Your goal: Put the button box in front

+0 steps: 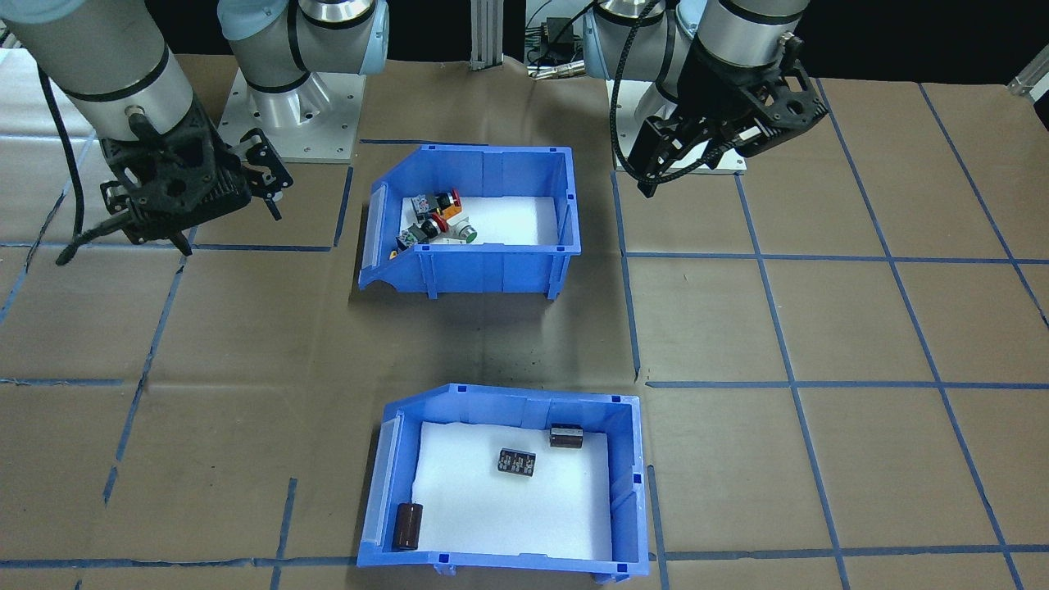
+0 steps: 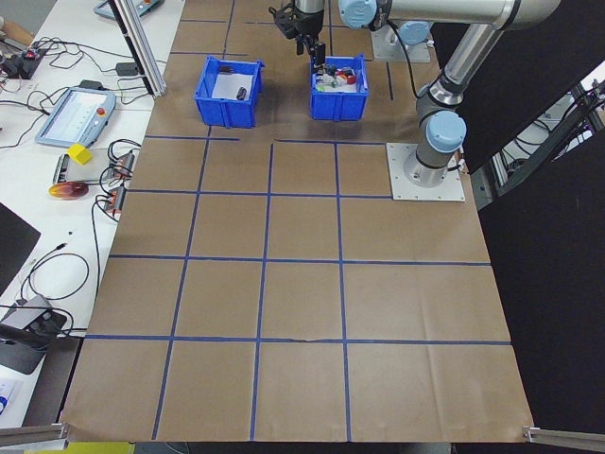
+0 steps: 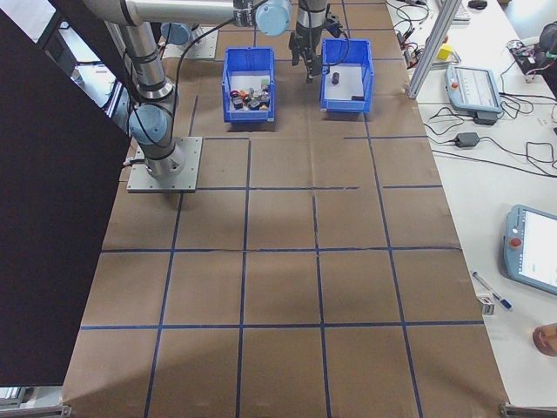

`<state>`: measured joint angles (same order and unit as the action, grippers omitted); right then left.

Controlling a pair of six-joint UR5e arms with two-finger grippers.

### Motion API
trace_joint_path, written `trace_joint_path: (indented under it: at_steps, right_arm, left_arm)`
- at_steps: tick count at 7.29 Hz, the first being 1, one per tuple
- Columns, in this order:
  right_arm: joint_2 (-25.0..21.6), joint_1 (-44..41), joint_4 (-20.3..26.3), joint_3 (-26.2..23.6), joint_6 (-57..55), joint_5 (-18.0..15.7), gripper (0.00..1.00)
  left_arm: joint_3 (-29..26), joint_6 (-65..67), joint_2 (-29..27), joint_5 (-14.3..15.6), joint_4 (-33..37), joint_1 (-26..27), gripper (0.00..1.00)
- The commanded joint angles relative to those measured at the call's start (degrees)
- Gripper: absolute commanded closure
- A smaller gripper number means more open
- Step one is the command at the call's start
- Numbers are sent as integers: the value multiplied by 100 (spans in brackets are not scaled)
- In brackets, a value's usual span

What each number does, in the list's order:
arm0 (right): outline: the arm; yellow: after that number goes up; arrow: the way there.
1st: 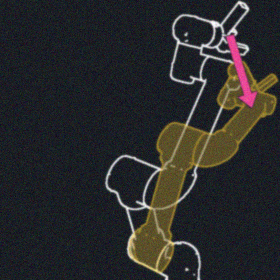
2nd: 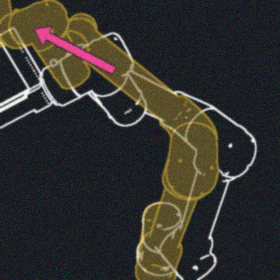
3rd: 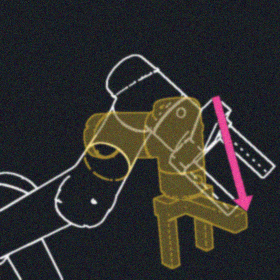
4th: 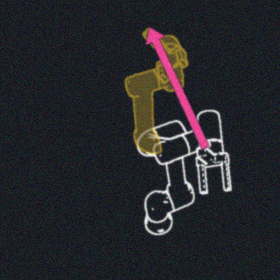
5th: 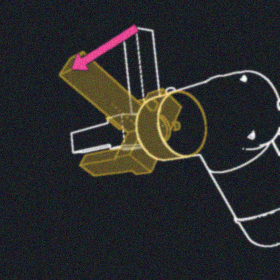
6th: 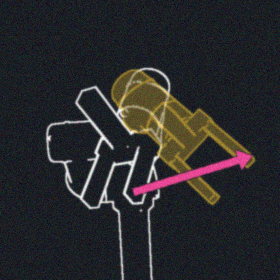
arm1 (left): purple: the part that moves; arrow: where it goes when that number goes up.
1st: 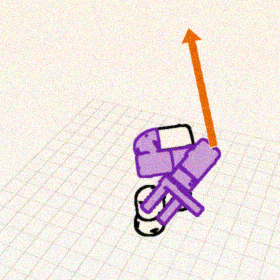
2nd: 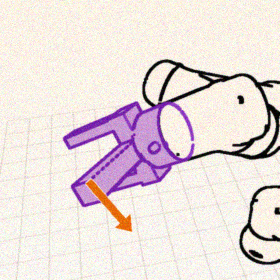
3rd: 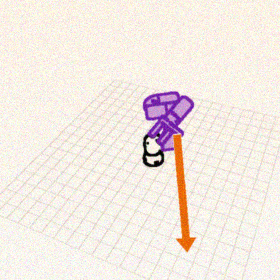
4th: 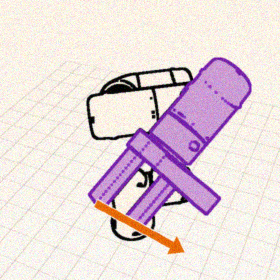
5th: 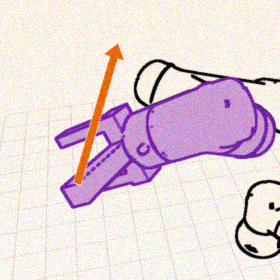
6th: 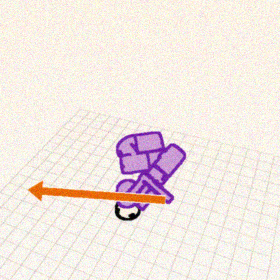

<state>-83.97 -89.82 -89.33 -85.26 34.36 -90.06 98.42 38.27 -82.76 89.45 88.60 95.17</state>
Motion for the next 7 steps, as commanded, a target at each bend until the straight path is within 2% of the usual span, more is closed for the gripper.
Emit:
trace_joint_path:
  at_steps: [1,3,4,5,7]
  right_arm:
    - [922,-664,-234,867,1210,-12,0]
    - [1730,-1368,-243,1798,1458,-3,0]
    - [2153,-1685,-243,2176,1738,6,0]
    - [2548,-1940,-269,2607,1898,6,0]
    - [3252,-2380,-270,3180,1925,-12,0]
  left_arm:
    - [107,2325,-57,2,-79,922,1]
    - [719,4022,84,-33,-124,1100,1]
    - [1044,4892,215,-146,-481,1405,1]
    - [1431,5936,277,-287,-1198,1895,1]
    - [2195,7487,269,-297,-2455,2688,1]
